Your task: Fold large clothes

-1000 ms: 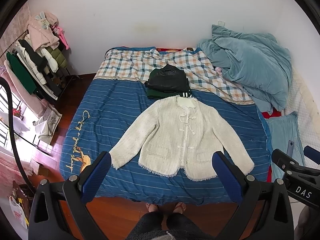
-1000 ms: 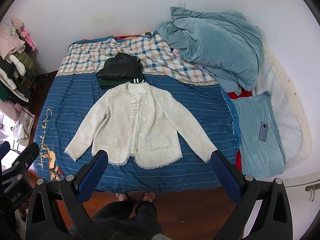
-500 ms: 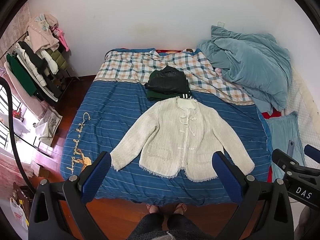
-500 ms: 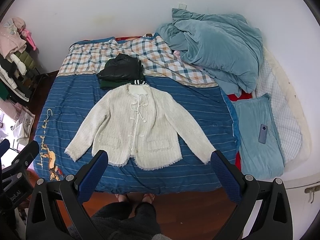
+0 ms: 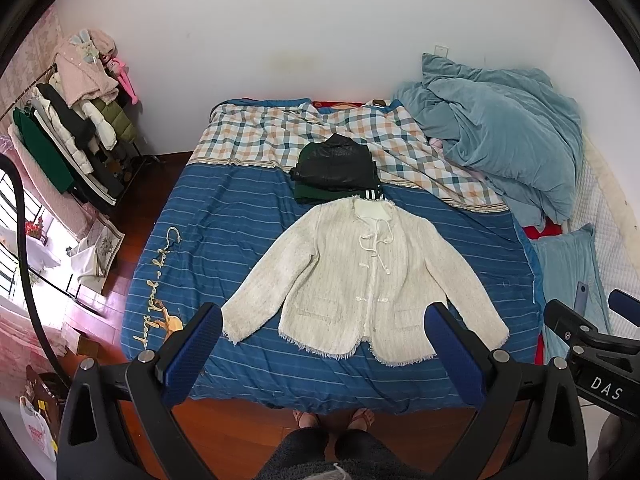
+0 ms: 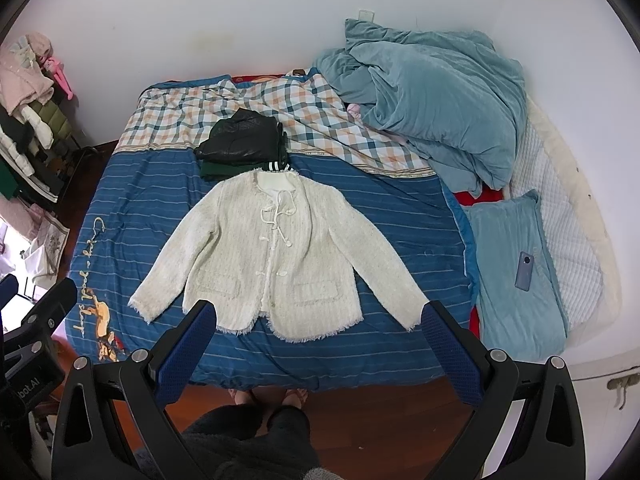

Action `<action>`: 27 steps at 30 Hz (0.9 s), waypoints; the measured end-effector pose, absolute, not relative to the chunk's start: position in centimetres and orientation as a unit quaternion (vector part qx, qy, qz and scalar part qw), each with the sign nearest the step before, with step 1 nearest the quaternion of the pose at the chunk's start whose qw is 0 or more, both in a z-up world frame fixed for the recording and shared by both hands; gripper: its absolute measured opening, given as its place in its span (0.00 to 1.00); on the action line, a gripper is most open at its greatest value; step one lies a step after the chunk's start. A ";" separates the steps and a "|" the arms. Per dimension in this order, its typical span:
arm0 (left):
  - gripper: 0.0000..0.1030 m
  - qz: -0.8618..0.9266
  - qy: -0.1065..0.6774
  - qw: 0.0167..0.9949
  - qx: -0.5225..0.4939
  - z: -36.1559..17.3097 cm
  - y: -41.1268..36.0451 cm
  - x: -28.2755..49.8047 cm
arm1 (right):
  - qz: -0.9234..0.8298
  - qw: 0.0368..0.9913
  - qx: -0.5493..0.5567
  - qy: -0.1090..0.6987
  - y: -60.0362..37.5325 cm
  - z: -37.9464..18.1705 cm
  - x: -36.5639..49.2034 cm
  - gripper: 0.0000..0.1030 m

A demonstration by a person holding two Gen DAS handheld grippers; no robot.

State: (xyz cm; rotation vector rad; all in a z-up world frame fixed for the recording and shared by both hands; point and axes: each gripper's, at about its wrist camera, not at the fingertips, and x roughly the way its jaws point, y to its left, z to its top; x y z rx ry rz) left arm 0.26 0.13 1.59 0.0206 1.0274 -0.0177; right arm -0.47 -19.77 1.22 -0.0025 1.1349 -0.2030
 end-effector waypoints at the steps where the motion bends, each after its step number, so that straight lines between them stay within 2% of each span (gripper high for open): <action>1: 1.00 -0.008 0.491 0.871 0.010 1.6 0.1 0.3 | -0.096 0.839 0.000 0.536 -19.8 1.1 -0.7 1.00; 27: 1.00 -0.009 0.487 0.873 0.007 1.2 0.3 0.1 | -0.096 0.841 -0.006 0.532 -19.0 1.8 0.2 1.00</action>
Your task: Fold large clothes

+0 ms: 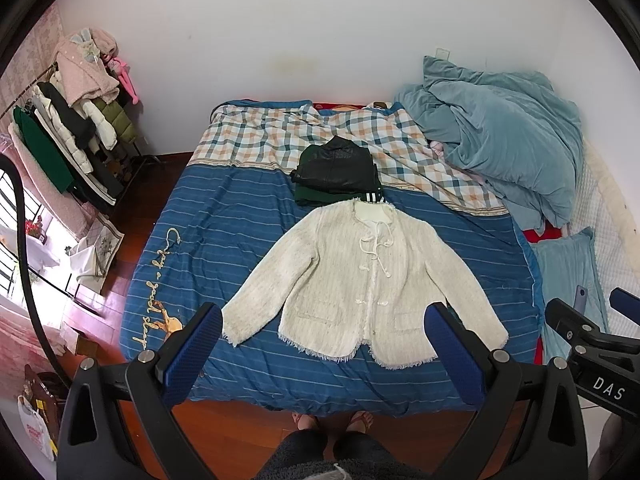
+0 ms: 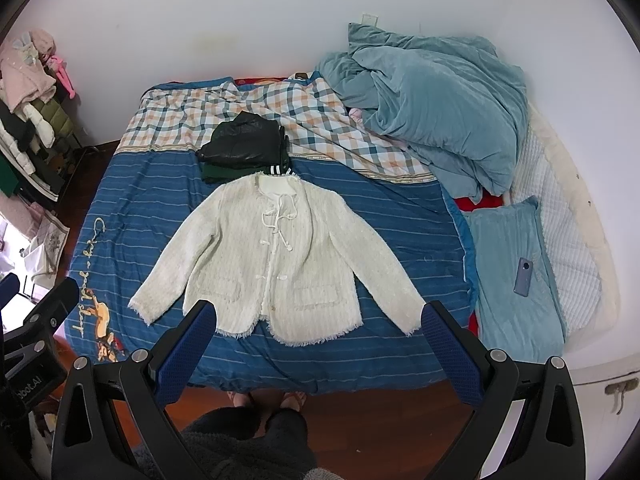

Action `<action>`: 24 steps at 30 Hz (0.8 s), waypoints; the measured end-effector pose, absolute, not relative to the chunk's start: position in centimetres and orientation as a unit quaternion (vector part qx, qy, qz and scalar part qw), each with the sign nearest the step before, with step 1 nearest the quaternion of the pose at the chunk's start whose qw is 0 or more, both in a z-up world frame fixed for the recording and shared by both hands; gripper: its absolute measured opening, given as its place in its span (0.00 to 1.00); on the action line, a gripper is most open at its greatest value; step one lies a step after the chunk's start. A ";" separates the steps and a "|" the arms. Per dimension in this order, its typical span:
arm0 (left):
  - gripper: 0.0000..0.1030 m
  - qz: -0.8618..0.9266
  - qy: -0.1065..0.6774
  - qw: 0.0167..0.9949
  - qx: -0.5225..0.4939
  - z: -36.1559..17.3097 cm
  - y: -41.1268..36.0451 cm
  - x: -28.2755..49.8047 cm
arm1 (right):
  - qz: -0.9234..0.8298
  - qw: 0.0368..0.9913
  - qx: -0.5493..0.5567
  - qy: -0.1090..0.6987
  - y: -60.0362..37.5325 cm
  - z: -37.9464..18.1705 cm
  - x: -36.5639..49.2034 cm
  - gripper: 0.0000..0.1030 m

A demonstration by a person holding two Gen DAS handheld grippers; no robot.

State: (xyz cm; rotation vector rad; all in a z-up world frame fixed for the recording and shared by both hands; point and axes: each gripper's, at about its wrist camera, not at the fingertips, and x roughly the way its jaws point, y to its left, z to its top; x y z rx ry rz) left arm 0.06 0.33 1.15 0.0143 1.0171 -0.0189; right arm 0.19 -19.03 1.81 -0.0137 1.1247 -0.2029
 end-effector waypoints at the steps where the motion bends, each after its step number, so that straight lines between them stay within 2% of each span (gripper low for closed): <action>1: 1.00 -0.009 0.487 0.873 0.007 1.1 0.3 0.1 | -0.096 0.841 -0.007 0.532 -19.0 1.7 0.1 1.00; 11: 1.00 -0.017 0.485 0.874 0.007 0.7 0.2 0.5 | -0.102 0.840 -0.003 0.533 -19.1 1.6 0.5 1.00; 15: 1.00 -0.009 0.462 0.887 0.024 -0.8 0.6 2.2 | -0.105 0.846 0.041 0.522 -20.3 0.5 1.1 1.00; 19: 1.00 0.008 0.449 0.892 0.043 -4.4 0.6 4.9 | -0.139 0.849 0.104 0.499 -23.0 -3.3 1.5 1.00; 24: 1.00 0.033 0.435 0.897 0.073 -10.2 -0.1 8.7 | -0.245 0.812 0.174 0.501 -31.3 -12.4 2.2 1.00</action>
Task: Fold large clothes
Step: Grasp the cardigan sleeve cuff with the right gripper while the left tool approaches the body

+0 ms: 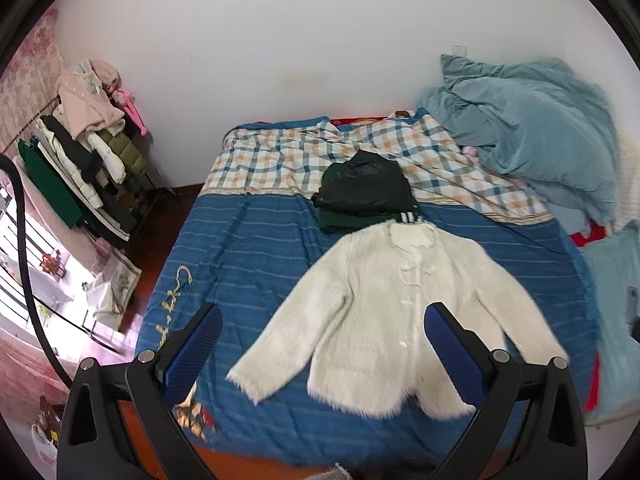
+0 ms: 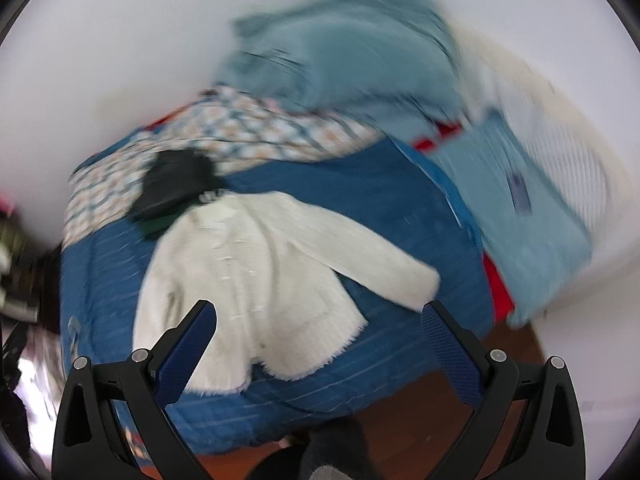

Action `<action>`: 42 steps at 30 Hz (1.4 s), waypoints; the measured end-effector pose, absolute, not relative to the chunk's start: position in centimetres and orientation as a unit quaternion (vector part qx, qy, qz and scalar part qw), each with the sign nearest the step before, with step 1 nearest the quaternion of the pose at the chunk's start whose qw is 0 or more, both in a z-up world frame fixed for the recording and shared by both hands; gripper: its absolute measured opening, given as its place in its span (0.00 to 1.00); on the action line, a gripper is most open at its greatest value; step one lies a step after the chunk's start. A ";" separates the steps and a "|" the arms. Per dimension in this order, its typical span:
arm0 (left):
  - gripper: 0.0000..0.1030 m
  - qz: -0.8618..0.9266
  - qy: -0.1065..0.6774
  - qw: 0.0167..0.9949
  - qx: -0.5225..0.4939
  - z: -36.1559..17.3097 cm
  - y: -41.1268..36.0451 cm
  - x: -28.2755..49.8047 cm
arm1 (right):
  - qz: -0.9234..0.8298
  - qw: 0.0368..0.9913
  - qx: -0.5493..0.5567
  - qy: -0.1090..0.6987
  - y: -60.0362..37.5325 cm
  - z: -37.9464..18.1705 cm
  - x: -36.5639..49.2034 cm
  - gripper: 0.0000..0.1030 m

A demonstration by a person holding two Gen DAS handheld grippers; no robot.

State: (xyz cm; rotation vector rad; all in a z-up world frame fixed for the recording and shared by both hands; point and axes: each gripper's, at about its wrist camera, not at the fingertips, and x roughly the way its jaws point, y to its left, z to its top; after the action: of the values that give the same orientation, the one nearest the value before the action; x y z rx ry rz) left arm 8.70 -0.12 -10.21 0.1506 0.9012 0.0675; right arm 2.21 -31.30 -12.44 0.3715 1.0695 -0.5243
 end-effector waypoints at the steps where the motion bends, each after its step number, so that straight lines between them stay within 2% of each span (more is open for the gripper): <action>1: 1.00 0.040 0.437 0.895 0.081 -11.7 -0.5 9.7 | -0.253 0.804 0.186 0.505 -32.4 -13.9 2.2 1.00; 3: 1.00 0.056 0.445 0.890 0.085 -14.9 -1.6 11.7 | -0.278 0.778 0.223 0.517 -36.8 -18.9 2.3 0.96; 5: 1.00 0.069 0.462 0.880 0.081 -18.2 -3.0 13.7 | -0.296 0.755 0.250 0.529 -40.3 -23.6 2.1 0.76; 7: 1.00 0.088 0.477 0.871 0.084 -21.0 -4.1 15.4 | -0.301 0.726 0.297 0.542 -44.3 -29.2 1.9 0.69; 10: 1.00 0.110 0.508 0.849 0.094 -25.8 -6.0 17.8 | -0.324 0.679 0.358 0.553 -50.1 -37.9 0.5 0.69; 15: 1.00 0.129 0.569 0.807 0.089 -34.5 -7.9 20.3 | -0.370 0.609 0.468 0.522 -59.3 -51.8 -4.2 0.70; 18: 1.00 0.146 0.601 0.780 0.097 -40.2 -8.3 21.2 | -0.390 0.570 0.526 0.497 -62.1 -58.4 -6.4 0.70; 23: 1.00 0.158 0.623 0.759 0.100 -47.5 -8.9 23.4 | -0.373 0.543 0.598 0.457 -64.1 -66.4 -6.5 0.72; 25: 1.00 0.154 0.629 0.754 0.108 -50.1 -9.4 24.2 | -0.389 0.535 0.594 0.457 -63.9 -67.5 -5.4 0.70; 28: 1.00 0.141 0.625 0.759 0.118 -51.8 -10.0 25.0 | -0.449 0.541 0.537 0.467 -62.9 -66.4 -3.2 0.22; 29: 1.00 0.137 0.622 0.762 0.119 -52.1 -10.2 25.4 | -0.462 0.542 0.521 0.470 -62.5 -65.6 -2.8 0.14; 32: 1.00 0.128 0.615 0.770 0.114 -52.5 -9.6 25.7 | -0.485 0.559 0.503 0.447 -61.0 -62.3 -2.4 0.09; 37: 1.00 0.136 0.617 0.770 0.086 -52.6 -7.1 26.5 | -0.459 0.645 0.444 0.420 -56.9 -54.5 2.8 0.09; 42: 1.00 0.162 0.607 0.776 0.051 -50.6 -2.4 26.8 | -0.354 0.745 0.387 0.412 -50.5 -48.7 14.9 0.08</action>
State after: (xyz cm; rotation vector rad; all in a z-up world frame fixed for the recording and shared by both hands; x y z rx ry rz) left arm 26.82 -2.39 -50.60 0.1105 1.3137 0.3497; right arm 14.95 -50.54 -48.66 0.8481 0.9030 -0.7756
